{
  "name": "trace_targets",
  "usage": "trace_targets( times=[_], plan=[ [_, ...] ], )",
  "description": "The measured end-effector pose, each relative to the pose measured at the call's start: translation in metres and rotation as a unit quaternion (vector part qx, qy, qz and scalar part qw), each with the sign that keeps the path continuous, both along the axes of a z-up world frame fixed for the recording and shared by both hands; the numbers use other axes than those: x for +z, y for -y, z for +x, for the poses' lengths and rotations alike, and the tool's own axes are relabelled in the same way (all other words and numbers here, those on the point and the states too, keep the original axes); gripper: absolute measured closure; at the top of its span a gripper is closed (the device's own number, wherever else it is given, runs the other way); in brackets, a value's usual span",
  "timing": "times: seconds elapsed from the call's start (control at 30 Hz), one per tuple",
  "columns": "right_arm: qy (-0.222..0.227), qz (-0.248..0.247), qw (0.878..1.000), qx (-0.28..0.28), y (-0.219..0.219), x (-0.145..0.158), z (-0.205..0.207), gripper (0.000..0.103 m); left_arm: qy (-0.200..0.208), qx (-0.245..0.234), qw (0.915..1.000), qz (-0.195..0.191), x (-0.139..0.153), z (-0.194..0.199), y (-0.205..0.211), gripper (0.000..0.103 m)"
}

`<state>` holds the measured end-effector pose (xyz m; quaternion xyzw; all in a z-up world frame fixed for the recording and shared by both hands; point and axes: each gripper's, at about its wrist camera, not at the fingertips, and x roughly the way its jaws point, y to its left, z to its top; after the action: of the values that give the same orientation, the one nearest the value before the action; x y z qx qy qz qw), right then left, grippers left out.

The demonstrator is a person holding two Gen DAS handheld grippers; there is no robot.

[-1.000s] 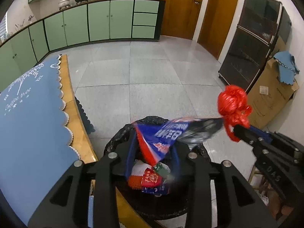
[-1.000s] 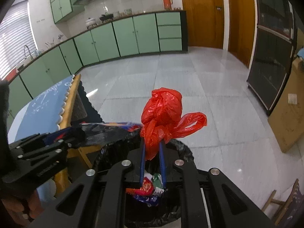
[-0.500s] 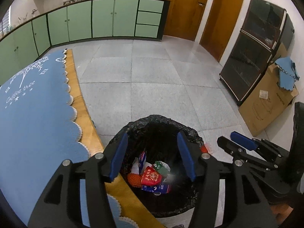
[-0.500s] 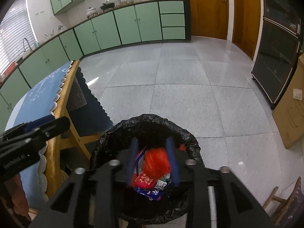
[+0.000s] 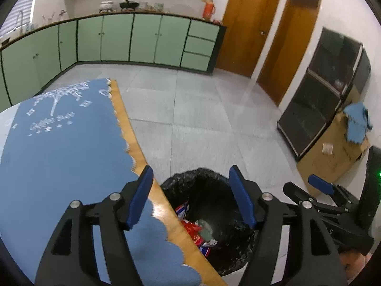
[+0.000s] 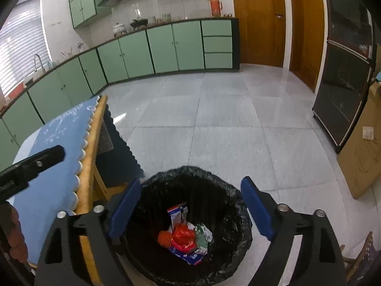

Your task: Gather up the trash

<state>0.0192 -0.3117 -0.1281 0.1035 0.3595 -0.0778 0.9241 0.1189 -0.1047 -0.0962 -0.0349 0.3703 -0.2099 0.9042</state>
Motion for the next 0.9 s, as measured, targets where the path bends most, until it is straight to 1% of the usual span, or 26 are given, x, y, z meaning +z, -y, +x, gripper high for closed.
trace_targets(
  times=[0.07,0.23,0.33,0.43,0.6,0.7,0.9],
  plan=[
    [0.006,0.000,1.000,0.000,0.000,0.008,-0.001,0.010,0.010,0.010,0.9999,-0.004,0.011,-0.004,-0.011,0.036],
    [0.022,0.007,1.000,0.009,-0.004,0.027,-0.006,0.008,0.025,0.033,0.9991,-0.006,0.029,-0.016,-0.031,0.030],
    [0.033,0.004,0.999,0.015,-0.011,0.040,-0.011,0.006,0.036,0.043,0.9984,0.001,0.037,-0.026,-0.037,0.026],
    [0.041,0.003,0.999,0.023,-0.020,0.055,-0.017,0.006,0.045,0.046,0.9979,0.011,0.047,-0.037,-0.040,0.022],
    [0.045,0.019,0.998,0.038,-0.031,0.080,-0.035,0.006,0.058,0.051,0.9968,0.017,0.062,-0.056,-0.046,0.017],
    [0.058,0.017,0.997,0.045,-0.039,0.097,-0.049,0.006,0.070,0.051,0.9960,0.022,0.072,-0.068,-0.049,0.015],
    [0.081,0.030,0.995,0.051,-0.051,0.123,-0.069,0.006,0.093,0.048,0.9939,0.035,0.089,-0.092,-0.050,0.014]
  ],
)
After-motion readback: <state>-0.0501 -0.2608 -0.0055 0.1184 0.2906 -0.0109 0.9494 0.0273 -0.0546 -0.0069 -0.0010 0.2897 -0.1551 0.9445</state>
